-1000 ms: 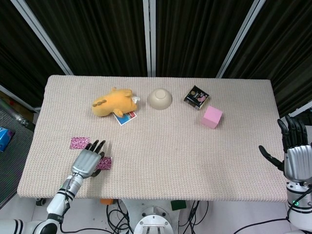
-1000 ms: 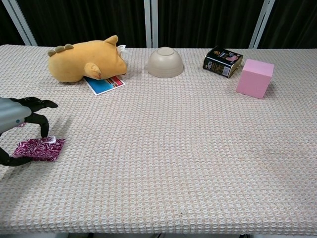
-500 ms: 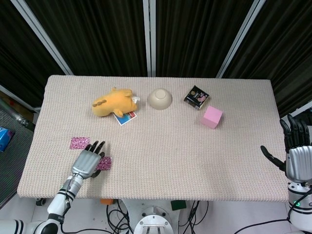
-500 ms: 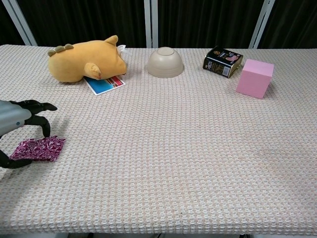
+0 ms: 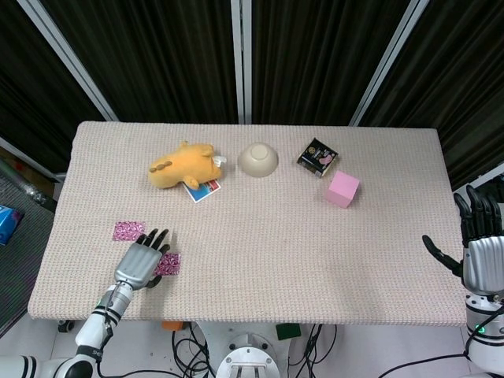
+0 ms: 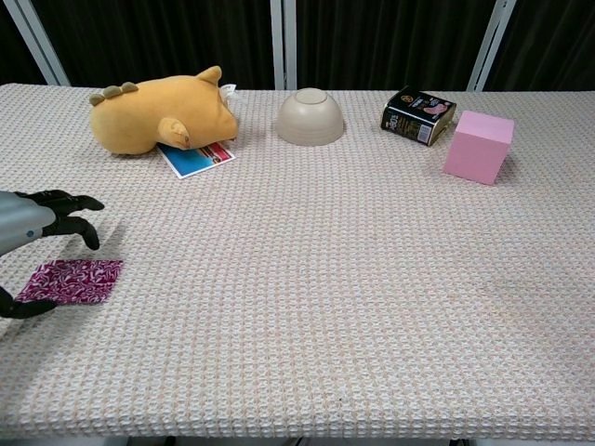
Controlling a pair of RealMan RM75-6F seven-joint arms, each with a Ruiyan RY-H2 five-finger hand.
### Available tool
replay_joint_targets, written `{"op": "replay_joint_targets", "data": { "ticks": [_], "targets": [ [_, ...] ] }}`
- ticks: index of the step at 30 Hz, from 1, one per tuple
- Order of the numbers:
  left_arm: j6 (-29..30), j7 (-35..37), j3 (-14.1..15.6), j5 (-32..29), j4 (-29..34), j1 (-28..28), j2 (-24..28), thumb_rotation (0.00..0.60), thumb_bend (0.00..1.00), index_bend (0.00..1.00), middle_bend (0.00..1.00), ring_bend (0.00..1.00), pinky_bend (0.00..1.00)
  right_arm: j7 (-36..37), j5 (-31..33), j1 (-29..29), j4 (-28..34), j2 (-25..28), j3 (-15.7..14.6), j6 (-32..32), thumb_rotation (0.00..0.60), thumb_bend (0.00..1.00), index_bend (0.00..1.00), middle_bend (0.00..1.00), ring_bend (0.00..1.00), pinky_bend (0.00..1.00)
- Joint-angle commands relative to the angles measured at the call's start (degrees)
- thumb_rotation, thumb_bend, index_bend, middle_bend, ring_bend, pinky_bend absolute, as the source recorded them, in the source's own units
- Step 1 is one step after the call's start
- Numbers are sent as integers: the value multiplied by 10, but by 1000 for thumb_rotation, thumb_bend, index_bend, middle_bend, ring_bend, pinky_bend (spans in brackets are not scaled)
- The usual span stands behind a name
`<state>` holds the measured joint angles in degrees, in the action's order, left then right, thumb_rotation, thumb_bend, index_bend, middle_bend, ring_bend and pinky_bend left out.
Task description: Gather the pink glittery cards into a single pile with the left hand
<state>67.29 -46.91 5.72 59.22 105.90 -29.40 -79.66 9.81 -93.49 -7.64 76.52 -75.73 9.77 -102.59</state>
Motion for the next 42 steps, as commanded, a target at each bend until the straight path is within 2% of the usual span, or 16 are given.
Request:
{"op": "replay_joint_targets", "data": {
  "ticks": [1, 8, 13, 17, 23, 32, 39, 42],
  "targets": [
    [3, 6, -1, 7, 7, 1, 6, 508, 249, 232, 0, 0, 165, -1, -1, 0, 1, 0, 1, -2, 600, 437, 0, 0, 0, 0],
    [36, 63, -38, 33, 3, 9, 49, 508, 249, 230, 0, 0, 165, -6, -4, 2, 9, 6, 1, -5, 600, 436, 0, 0, 0, 0],
    [-8, 146, -64, 13, -71, 4, 62, 508, 247, 213, 0, 0, 164, -10, -6, 3, 16, 10, 1, -9, 600, 436, 0, 0, 0, 0],
    [-54, 195, -63, 13, -140, -1, 48, 509, 241, 213, 0, 0, 163, -15, -5, 4, 23, 14, 3, -10, 600, 437, 0, 0, 0, 0],
    [-83, 253, -62, 36, -223, 1, 18, 512, 239, 203, 0, 0, 163, -27, -9, 1, 34, 17, 4, -6, 600, 436, 0, 0, 0, 0],
    [-126, 268, -58, 46, -250, -8, 16, 515, 239, 206, 0, 0, 163, -38, -8, -1, 39, 16, 4, -1, 600, 436, 0, 0, 0, 0],
    [-138, 272, -66, 37, -268, -12, 11, 521, 238, 209, 0, 0, 163, -36, -8, -1, 34, 13, 2, 2, 600, 436, 0, 0, 0, 0],
    [-148, 271, -68, 31, -272, -14, 11, 522, 238, 239, 0, 0, 163, -37, -11, -2, 32, 13, 2, 0, 600, 429, 0, 0, 0, 0]
  ]
}}
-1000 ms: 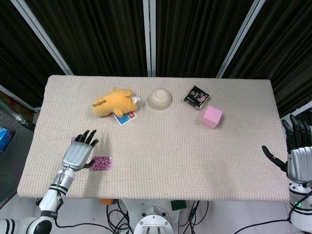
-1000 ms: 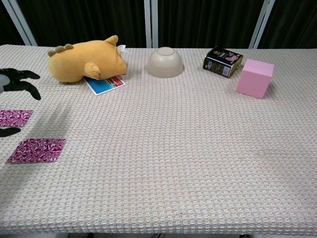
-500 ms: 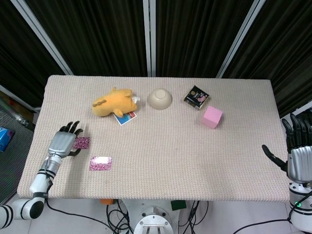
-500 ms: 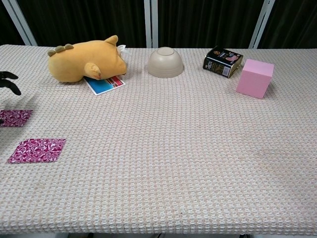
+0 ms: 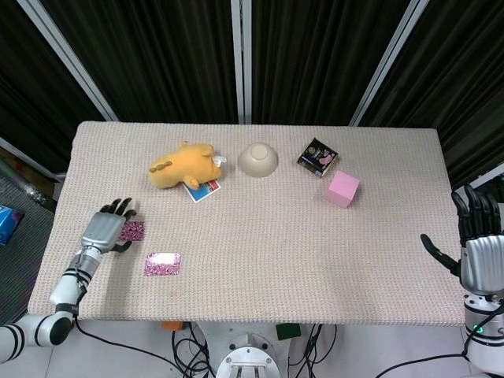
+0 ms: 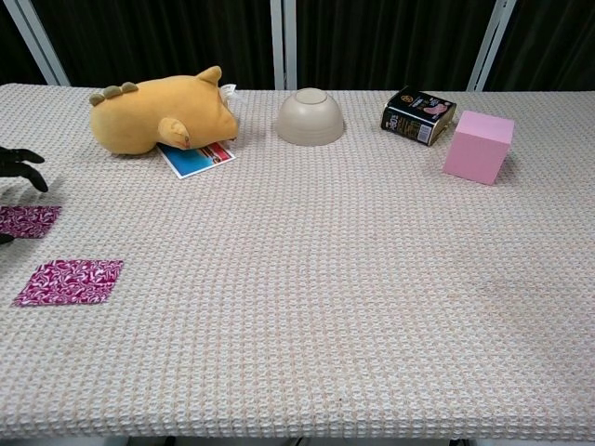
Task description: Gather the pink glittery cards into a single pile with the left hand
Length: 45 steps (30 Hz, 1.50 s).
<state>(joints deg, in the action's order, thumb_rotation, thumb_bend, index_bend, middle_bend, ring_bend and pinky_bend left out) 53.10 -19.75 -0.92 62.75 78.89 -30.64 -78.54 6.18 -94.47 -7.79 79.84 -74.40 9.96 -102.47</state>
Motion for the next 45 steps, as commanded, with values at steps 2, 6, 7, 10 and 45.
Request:
{"op": "replay_joint_targets", "data": {
  "ticks": [2, 6, 7, 10, 45],
  "targets": [
    [-11, -2, -1, -7, -3, -3, 1, 524, 239, 262, 0, 0, 163, -1, -1, -1, -1, 0, 1, -2, 600, 428, 0, 0, 0, 0],
    [-14, -1, -1, -7, -1, -3, -1, 527, 239, 284, 0, 0, 163, 2, 3, 0, -5, -3, 1, 1, 600, 429, 0, 0, 0, 0],
    [-14, -1, -1, -6, -2, -3, -2, 527, 239, 287, 0, 0, 163, 3, 4, 0, -6, -4, 1, 1, 600, 429, 0, 0, 0, 0],
    [-14, -4, 0, -7, -6, -3, -5, 528, 239, 289, 0, 0, 163, 5, 5, 0, -10, -6, 1, 2, 600, 429, 0, 0, 0, 0],
    [28, -20, -17, -21, 101, 9, 34, 595, 240, 389, 10, 0, 163, 10, 9, -4, -19, -12, 0, 11, 600, 429, 0, 0, 0, 0]
  ]
}}
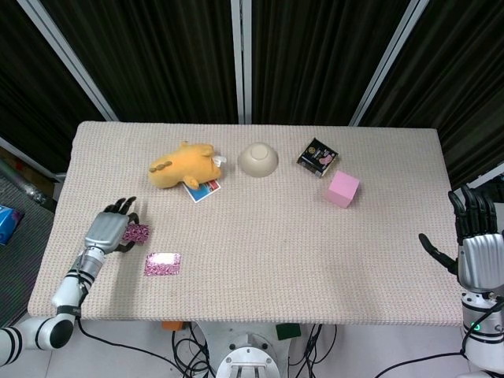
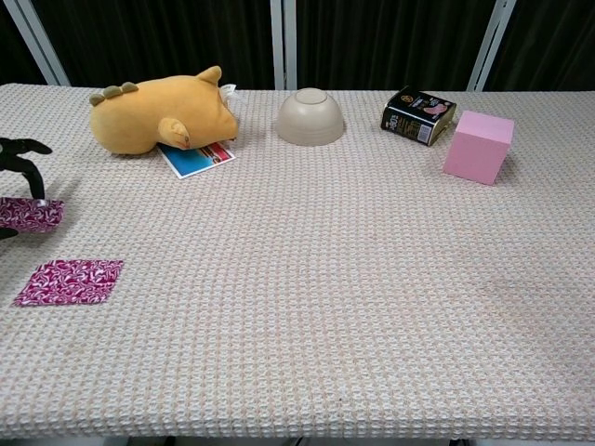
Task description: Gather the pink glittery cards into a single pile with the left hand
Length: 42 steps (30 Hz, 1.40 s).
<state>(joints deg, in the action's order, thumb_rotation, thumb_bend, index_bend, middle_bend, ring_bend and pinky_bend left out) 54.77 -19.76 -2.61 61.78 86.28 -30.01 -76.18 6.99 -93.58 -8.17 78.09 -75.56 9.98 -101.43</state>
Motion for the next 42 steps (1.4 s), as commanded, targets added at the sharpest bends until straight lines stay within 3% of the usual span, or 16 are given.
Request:
{"op": "replay_joint_targets", "data": {
  "ticks": [1, 4, 9, 18, 29, 37, 42],
  "targets": [
    [15, -29, 0, -16, 37, 3, 13, 595, 240, 389, 10, 0, 163, 3, 1, 0, -2, -1, 0, 1, 600, 429, 0, 0, 0, 0],
    [24, -59, 6, -35, 76, 5, 19, 587, 240, 387, 10, 0, 163, 8, 4, -1, -6, -1, 1, 3, 600, 429, 0, 0, 0, 0],
    [39, -119, 14, -68, 143, -3, 31, 483, 239, 385, 10, 0, 163, 19, 9, -1, -15, -4, 1, 7, 600, 429, 0, 0, 0, 0],
    [152, -255, 27, -122, 251, -1, 0, 443, 246, 391, 33, 0, 163, 45, 21, 6, -37, -8, 2, 4, 600, 430, 0, 0, 0, 0],
    [179, -318, 64, -79, 255, -4, -40, 453, 252, 403, 35, 0, 163, 57, 24, 9, -48, -9, 1, 2, 600, 431, 0, 0, 0, 0],
    [176, -321, 69, -62, 243, -7, -39, 560, 254, 416, 36, 0, 160, 51, 24, 9, -46, -10, 0, 4, 600, 431, 0, 0, 0, 0],
    [169, -314, 68, -69, 244, -7, -33, 561, 254, 415, 36, 0, 159, 44, 22, 8, -42, -10, -2, 8, 600, 430, 0, 0, 0, 0]
  ]
}}
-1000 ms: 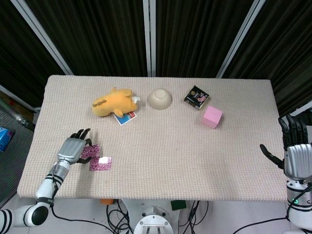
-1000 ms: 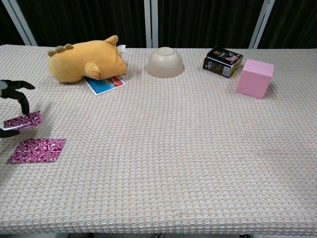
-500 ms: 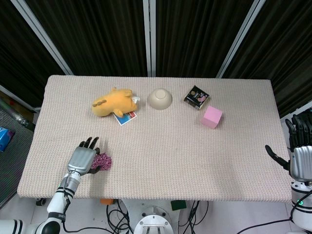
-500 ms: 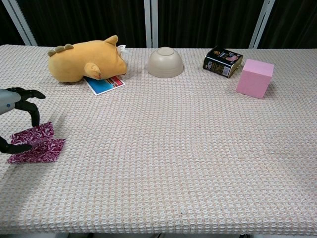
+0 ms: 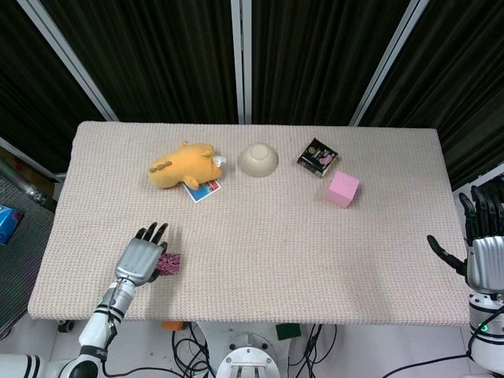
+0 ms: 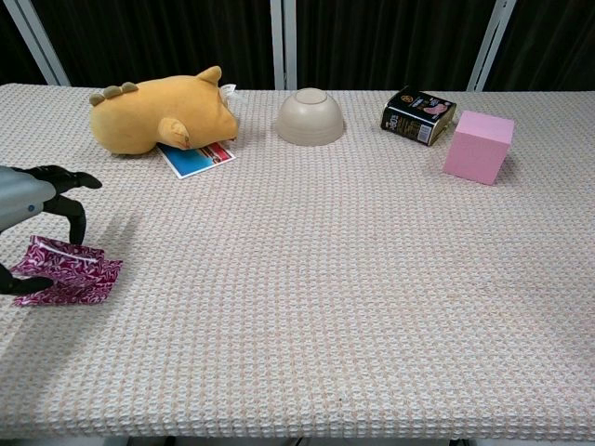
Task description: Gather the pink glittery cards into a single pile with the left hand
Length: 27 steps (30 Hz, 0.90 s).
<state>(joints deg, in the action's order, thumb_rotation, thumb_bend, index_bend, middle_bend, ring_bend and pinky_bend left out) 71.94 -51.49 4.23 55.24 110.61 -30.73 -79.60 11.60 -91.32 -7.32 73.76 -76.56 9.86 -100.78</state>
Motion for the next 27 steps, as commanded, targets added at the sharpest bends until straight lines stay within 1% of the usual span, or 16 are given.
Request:
{"op": "replay_joint_targets", "data": {
  "ticks": [1, 5, 9, 27],
  "targets": [
    [-4, 5, -1, -5, 1, 0, 2, 560, 254, 414, 38, 0, 159, -3, 0, 0, 3, 0, -1, 2, 600, 430, 0, 0, 0, 0],
    [-12, 20, -2, -14, 2, 2, 2, 553, 254, 412, 48, 0, 159, -6, 0, -1, 4, 0, -2, 5, 600, 431, 0, 0, 0, 0],
    [-13, 28, -4, -17, -1, 3, 1, 505, 254, 412, 48, 0, 159, -8, 0, -1, 4, 0, -3, 7, 600, 430, 0, 0, 0, 0],
    [-11, 10, -3, -26, -11, -2, -9, 500, 254, 412, 48, 0, 159, -11, 0, 0, 9, 6, -3, 8, 600, 432, 0, 0, 0, 0]
  ]
}}
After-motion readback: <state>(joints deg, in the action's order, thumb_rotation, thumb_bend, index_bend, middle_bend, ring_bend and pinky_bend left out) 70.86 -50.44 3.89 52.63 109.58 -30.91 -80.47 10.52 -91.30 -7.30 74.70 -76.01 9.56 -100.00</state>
